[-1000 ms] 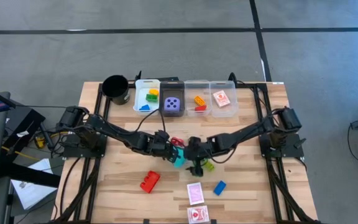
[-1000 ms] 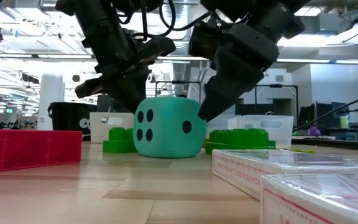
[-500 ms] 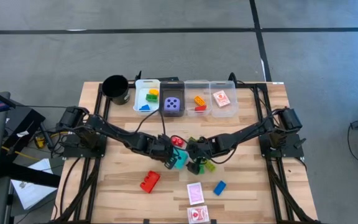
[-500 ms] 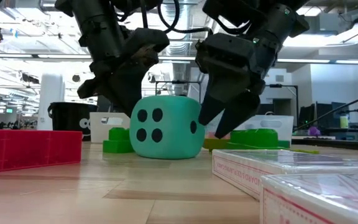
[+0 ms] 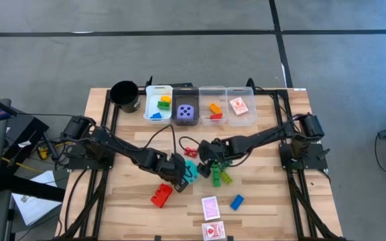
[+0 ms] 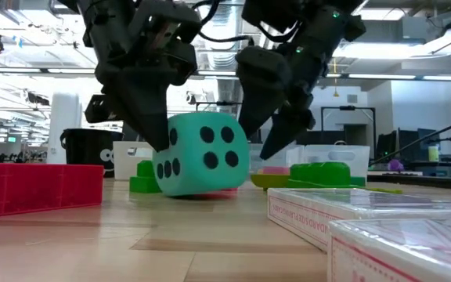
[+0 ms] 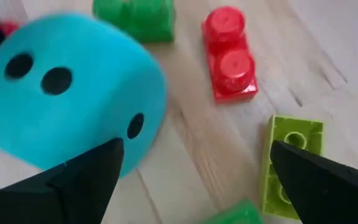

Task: Pick & Place Toys
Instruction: Put the blue dice into the black transparent bin

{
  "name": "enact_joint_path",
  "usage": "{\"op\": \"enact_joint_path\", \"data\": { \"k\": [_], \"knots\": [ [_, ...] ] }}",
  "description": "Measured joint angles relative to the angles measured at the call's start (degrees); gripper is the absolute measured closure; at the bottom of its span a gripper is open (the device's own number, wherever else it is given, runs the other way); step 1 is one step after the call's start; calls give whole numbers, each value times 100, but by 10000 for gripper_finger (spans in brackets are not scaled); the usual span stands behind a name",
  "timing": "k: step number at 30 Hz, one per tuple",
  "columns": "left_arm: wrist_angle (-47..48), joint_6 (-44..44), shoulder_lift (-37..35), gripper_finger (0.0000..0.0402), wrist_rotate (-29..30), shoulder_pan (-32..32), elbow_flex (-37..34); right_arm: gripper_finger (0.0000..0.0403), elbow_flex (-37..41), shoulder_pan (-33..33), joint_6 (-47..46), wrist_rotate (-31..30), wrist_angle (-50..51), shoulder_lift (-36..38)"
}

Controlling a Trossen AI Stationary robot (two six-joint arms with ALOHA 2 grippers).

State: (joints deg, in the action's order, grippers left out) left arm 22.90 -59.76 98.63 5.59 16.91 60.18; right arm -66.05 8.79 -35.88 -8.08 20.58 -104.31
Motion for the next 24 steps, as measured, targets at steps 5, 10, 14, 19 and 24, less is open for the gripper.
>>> {"op": "enact_joint_path", "data": {
  "k": [5, 10, 14, 19, 24],
  "knots": [
    [134, 1, 0, 402, 91, -14, -2, 3, -141, 39, 667, 429, 55, -4],
    [304, -3, 0, 402, 355, -44, 0, 3, -157, 161, 1204, 695, 8, -4],
    [285, -49, 0, 402, 453, -54, 2, 3, -159, 275, 1322, 689, 62, -4],
    [124, -66, 0, 401, 457, -101, 4, 3, -159, 360, 1339, 705, 85, -2],
    [97, -67, 0, 401, 455, -125, 4, 3, -159, 368, 1338, 1405, 170, -2]
  ]
}}
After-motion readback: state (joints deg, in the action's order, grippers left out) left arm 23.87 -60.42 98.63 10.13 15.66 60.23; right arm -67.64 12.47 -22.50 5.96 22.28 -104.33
